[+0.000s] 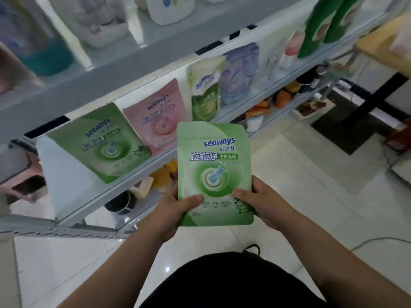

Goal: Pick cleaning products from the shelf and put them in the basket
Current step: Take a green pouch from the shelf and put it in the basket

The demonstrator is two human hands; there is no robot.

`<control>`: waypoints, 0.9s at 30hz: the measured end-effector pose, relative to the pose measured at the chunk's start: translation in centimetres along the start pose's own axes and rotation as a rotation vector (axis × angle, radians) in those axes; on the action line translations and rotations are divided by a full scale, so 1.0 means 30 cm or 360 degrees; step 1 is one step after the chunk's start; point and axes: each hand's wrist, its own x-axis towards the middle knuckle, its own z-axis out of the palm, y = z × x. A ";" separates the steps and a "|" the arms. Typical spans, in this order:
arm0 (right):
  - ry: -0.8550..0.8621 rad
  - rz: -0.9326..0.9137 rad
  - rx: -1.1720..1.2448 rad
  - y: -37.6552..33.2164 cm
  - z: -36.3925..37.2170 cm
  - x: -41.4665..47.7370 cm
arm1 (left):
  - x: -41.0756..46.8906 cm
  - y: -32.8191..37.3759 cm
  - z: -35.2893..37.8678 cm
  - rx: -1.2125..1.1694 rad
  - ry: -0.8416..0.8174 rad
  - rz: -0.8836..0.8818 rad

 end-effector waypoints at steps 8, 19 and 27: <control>0.0458 -0.0060 0.0222 -0.061 -0.529 -0.062 | 0.337 0.015 0.550 0.0299 -0.0269 -0.0231; 0.0813 0.0043 0.0395 -0.131 -0.962 0.086 | 0.804 0.027 0.952 0.0510 -0.0533 -0.0515; 0.1204 0.0033 0.0550 -0.355 -1.262 0.277 | 1.275 0.192 1.321 0.0701 -0.0872 -0.0588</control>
